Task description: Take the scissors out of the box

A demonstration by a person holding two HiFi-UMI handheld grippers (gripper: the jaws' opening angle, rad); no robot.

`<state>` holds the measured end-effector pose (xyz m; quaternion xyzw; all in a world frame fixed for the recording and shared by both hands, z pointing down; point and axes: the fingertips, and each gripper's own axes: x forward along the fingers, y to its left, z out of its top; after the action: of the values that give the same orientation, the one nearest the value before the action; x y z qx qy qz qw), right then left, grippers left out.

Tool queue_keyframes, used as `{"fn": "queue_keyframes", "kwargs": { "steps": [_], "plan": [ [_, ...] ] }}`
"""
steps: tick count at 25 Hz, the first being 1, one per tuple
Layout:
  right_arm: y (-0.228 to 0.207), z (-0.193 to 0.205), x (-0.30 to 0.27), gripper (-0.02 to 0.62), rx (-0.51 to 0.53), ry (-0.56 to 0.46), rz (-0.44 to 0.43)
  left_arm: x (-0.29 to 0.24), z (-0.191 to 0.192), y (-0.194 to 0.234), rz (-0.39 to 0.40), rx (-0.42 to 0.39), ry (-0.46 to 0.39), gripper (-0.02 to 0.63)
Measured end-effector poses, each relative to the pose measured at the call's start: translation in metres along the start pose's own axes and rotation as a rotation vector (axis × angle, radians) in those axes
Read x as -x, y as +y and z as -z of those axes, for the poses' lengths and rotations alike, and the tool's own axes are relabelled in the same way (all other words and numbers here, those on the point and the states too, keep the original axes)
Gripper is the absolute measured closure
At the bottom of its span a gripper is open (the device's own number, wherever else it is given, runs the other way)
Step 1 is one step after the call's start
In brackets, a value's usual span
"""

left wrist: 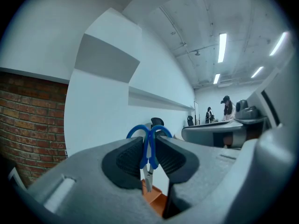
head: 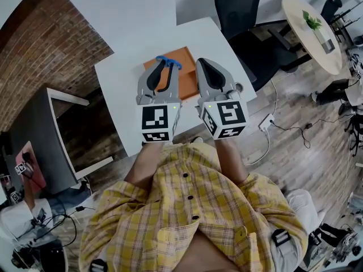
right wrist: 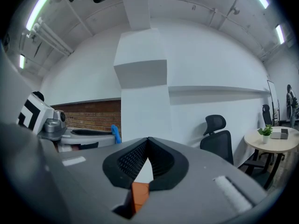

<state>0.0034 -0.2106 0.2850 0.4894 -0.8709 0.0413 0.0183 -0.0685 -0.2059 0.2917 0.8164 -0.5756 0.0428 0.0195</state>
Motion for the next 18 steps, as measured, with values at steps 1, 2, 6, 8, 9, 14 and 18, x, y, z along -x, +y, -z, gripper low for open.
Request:
{"fn": "queue_keyframes", "kwargs": {
  "steps": [1, 2, 6, 8, 9, 14, 18],
  "plan": [
    [-0.001, -0.001, 0.000, 0.591, 0.001, -0.002, 0.001, 0.000, -0.001, 0.000, 0.000, 0.004, -0.004, 0.518],
    [-0.002, -0.002, 0.000, 0.591, 0.003, -0.004, 0.002, -0.001, -0.003, 0.000, -0.001, 0.006, -0.007, 0.518],
    [-0.004, -0.002, 0.001, 0.591, 0.006, -0.011, 0.005, 0.000, -0.005, -0.001, -0.003, -0.001, -0.020, 0.518],
    [-0.005, -0.003, 0.002, 0.591, 0.007, -0.017, 0.009, 0.001, -0.006, -0.002, 0.001, -0.003, -0.024, 0.518],
    [-0.005, -0.004, 0.002, 0.591, 0.008, -0.020, 0.011, 0.001, -0.007, -0.002, 0.002, -0.002, -0.027, 0.518],
    [-0.006, -0.008, 0.005, 0.591, 0.007, -0.025, 0.015, 0.002, -0.013, -0.003, -0.004, -0.008, -0.037, 0.518],
    [-0.005, -0.006, 0.004, 0.591, 0.008, -0.028, 0.018, 0.003, -0.011, -0.002, -0.005, -0.007, -0.041, 0.518]
  ]
}}
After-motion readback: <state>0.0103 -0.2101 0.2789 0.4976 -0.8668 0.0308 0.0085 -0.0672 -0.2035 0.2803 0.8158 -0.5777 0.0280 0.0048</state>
